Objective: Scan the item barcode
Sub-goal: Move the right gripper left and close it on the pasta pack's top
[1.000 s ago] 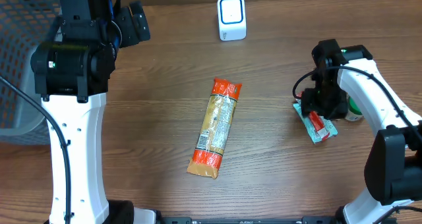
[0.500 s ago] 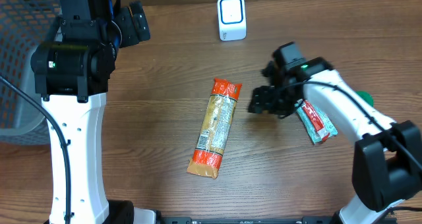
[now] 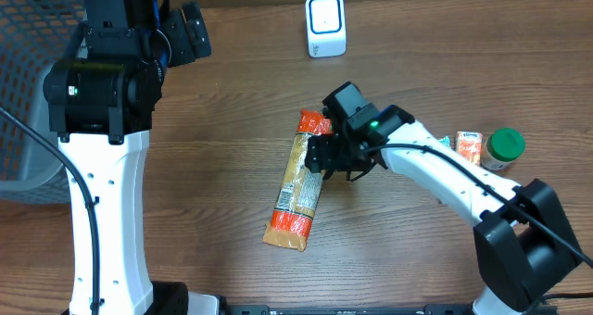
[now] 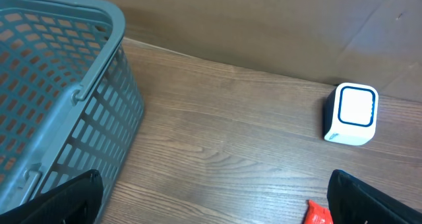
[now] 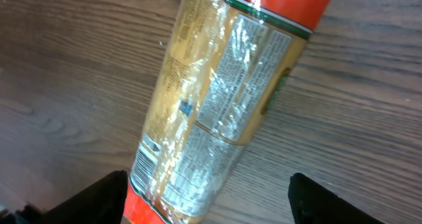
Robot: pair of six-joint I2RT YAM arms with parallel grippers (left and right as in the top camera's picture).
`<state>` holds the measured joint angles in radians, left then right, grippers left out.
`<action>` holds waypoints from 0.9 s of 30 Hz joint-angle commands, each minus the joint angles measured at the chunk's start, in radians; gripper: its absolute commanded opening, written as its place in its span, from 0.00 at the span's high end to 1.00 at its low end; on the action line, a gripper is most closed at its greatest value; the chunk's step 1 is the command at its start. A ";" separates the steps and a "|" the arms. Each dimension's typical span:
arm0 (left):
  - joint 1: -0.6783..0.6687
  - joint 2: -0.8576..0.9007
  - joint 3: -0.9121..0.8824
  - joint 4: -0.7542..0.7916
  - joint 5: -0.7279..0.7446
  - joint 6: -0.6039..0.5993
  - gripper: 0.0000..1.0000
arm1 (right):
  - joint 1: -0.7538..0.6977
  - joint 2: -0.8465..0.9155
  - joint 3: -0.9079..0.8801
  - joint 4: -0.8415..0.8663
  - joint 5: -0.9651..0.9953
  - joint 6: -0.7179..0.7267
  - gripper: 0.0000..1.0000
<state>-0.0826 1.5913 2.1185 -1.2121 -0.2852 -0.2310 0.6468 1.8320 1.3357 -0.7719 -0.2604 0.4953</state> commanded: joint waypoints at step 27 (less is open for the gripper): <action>0.004 -0.003 0.010 0.000 -0.010 0.018 0.00 | 0.014 0.026 -0.006 0.119 0.059 0.116 0.05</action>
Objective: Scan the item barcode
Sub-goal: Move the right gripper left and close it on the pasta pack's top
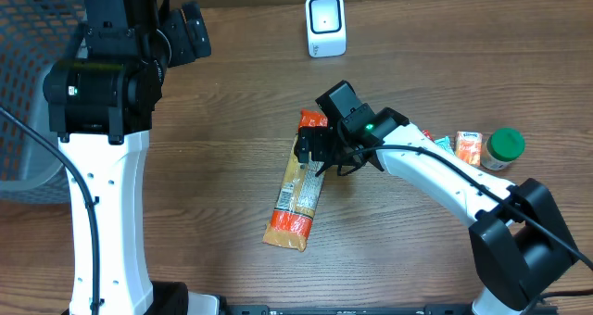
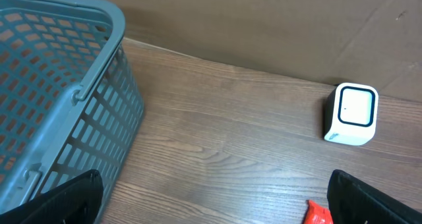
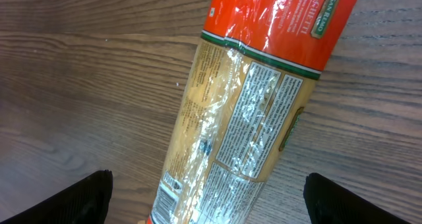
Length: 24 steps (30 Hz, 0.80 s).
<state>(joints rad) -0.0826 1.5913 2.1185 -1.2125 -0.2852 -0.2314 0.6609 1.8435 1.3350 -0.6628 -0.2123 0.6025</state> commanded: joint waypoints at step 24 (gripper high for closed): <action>0.004 -0.003 0.010 0.000 -0.010 0.019 0.00 | 0.023 0.073 -0.027 0.131 0.145 0.237 0.12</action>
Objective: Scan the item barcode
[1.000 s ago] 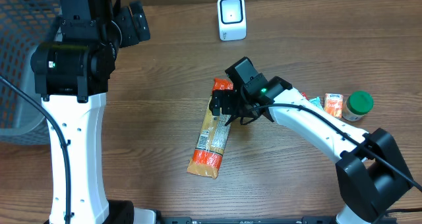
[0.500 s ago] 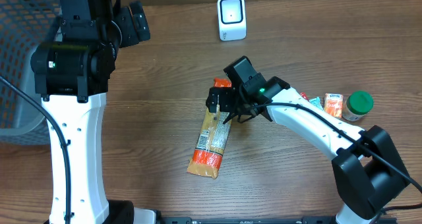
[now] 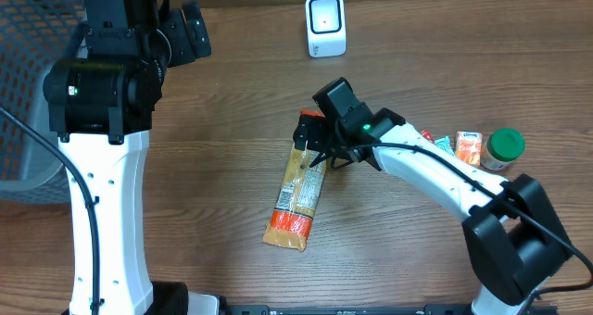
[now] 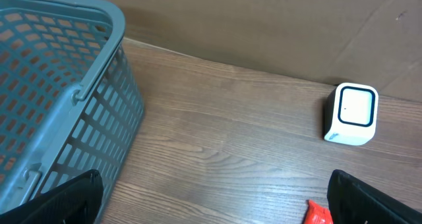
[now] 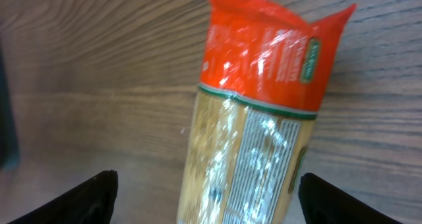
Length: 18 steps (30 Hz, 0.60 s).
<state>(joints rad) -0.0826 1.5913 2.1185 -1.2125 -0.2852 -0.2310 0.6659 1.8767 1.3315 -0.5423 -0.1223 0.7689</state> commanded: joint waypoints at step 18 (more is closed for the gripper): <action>0.004 -0.003 0.010 0.001 -0.010 0.018 0.00 | 0.023 0.149 0.031 -0.147 0.166 -0.083 0.28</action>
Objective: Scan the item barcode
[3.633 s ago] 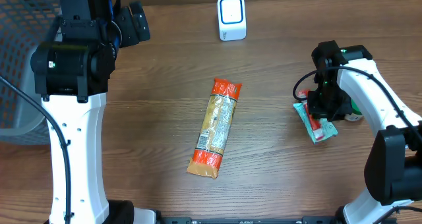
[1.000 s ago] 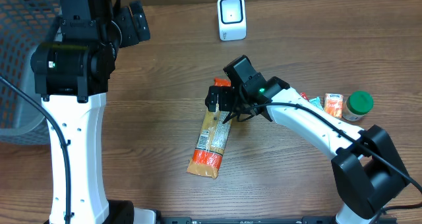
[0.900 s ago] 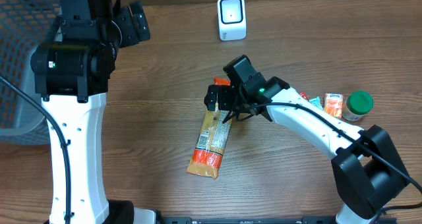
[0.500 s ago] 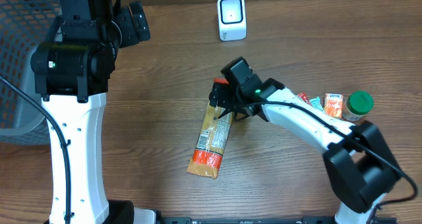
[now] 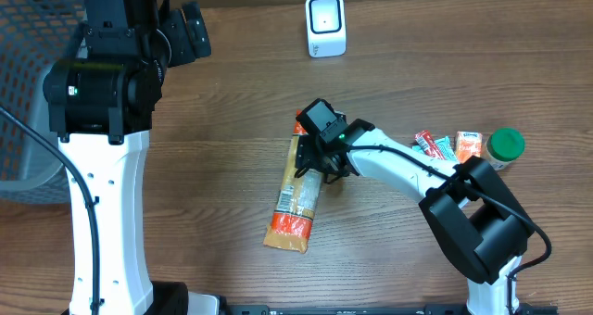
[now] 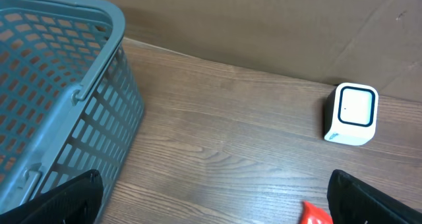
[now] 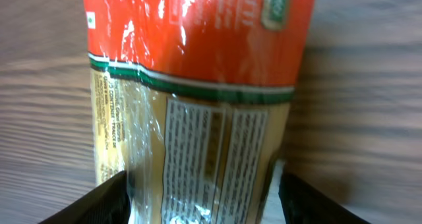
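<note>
A long spaghetti pack (image 5: 298, 190) with red ends lies slanted on the table's middle; its red top (image 7: 198, 29) and printed label fill the right wrist view. My right gripper (image 5: 320, 159) is low over the pack's upper part, open, with a finger (image 7: 109, 197) on each side of it. The pack's red tip (image 6: 315, 215) shows in the left wrist view. The white scanner (image 5: 325, 25) stands at the back centre, also seen as the white scanner (image 6: 351, 113). My left gripper (image 6: 214, 214) hangs open and holds nothing, high at the back left.
A grey-blue basket (image 6: 59, 85) stands at the table's left edge, by the left arm (image 5: 102, 93). At the right sit a green-lidded jar (image 5: 506, 145) and small orange and red packets (image 5: 452, 145).
My right gripper has come down and slightly left onto the pack's upper part; its fingers now straddle the pack closely. The pack's top shifted a little. The left arm is unchanged.
My right gripper first hovered open beside the pack's middle, then was further up along it, then above its red top end. Now it is lowered with the pack between its fingers. The left arm stayed still throughout.
</note>
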Robot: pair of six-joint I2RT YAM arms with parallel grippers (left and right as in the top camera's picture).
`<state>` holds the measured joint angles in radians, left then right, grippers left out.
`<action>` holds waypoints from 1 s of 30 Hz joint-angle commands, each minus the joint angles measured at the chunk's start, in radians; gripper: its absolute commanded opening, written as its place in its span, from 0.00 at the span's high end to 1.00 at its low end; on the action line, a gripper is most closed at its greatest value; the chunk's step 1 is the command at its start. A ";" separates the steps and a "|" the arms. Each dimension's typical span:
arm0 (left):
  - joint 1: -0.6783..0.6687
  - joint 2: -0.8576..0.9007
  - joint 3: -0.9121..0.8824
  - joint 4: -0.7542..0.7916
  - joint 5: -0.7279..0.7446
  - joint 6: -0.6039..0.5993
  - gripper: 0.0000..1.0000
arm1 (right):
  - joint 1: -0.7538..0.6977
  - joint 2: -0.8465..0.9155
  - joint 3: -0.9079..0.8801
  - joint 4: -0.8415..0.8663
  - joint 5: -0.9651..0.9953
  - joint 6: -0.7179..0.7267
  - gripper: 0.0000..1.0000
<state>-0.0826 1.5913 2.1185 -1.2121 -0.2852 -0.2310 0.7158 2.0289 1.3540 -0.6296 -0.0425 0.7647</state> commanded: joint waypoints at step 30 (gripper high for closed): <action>0.004 -0.003 0.010 0.000 -0.010 0.018 0.00 | -0.192 -0.121 0.051 -0.380 -0.159 0.071 0.10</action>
<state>-0.0826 1.5913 2.1185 -1.2121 -0.2852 -0.2310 0.5236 1.9587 1.3964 -1.0069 -0.2176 0.7376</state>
